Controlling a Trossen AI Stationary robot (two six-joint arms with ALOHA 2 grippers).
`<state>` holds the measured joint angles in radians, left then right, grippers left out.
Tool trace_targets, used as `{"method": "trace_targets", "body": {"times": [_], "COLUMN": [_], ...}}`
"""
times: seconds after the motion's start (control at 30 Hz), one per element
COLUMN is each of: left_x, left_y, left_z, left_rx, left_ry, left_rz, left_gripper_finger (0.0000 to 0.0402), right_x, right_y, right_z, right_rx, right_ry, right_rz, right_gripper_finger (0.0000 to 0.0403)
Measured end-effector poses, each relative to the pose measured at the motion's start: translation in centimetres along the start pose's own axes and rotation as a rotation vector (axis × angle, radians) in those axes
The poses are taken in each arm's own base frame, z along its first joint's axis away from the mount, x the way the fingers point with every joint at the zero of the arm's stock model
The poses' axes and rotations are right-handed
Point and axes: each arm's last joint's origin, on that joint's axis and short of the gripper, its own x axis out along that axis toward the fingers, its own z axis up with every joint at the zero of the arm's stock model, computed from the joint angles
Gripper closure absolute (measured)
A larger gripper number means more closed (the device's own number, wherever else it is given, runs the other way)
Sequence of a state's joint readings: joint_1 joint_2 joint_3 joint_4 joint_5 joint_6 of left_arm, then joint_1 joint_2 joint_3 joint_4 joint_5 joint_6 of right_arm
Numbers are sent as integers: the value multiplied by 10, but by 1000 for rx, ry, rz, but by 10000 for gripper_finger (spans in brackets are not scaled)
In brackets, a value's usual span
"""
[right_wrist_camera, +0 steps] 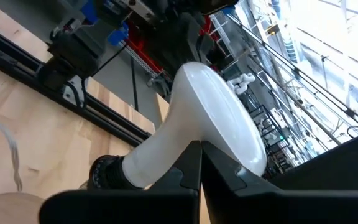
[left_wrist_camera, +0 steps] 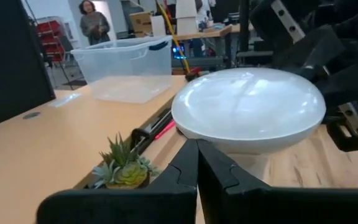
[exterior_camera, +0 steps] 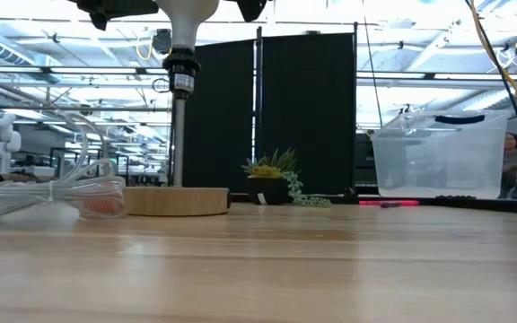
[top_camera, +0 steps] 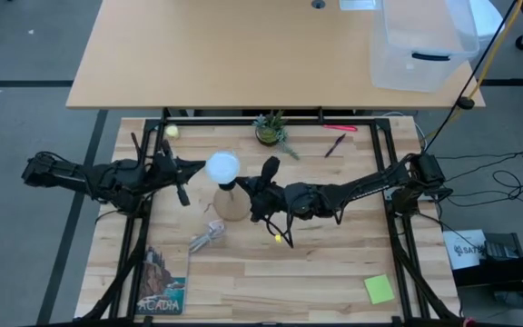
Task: Screw lightbulb
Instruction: Insert the lightbulb into the lamp, then remove the lightbulb from the lamp
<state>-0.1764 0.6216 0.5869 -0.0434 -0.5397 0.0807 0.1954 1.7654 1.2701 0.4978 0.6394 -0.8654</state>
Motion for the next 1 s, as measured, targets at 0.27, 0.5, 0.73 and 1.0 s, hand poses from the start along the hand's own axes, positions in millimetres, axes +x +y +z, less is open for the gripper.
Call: {"method": "trace_targets", "body": {"times": [0.27, 0.5, 0.73, 1.0], "left_x": [8, 21, 17, -7], "left_y": [-1, 0, 4, 5], "left_z": [4, 1, -2, -16], "left_rx": [-24, -5, -22, -84], "left_ry": [-42, -22, 12, 153], "left_rz": [-29, 59, 71, 17], "left_gripper_finger": [396, 384, 383, 382], "right_x": [-10, -23, -27, -21], "right_y": [11, 27, 33, 35], "right_z": [8, 16, 15, -4], "right_rx": [-22, -32, 70, 221], "right_ry": [-6, -3, 32, 130], "right_rz": [45, 113, 150, 175], "right_gripper_finger": [403, 403, 403, 374]}}
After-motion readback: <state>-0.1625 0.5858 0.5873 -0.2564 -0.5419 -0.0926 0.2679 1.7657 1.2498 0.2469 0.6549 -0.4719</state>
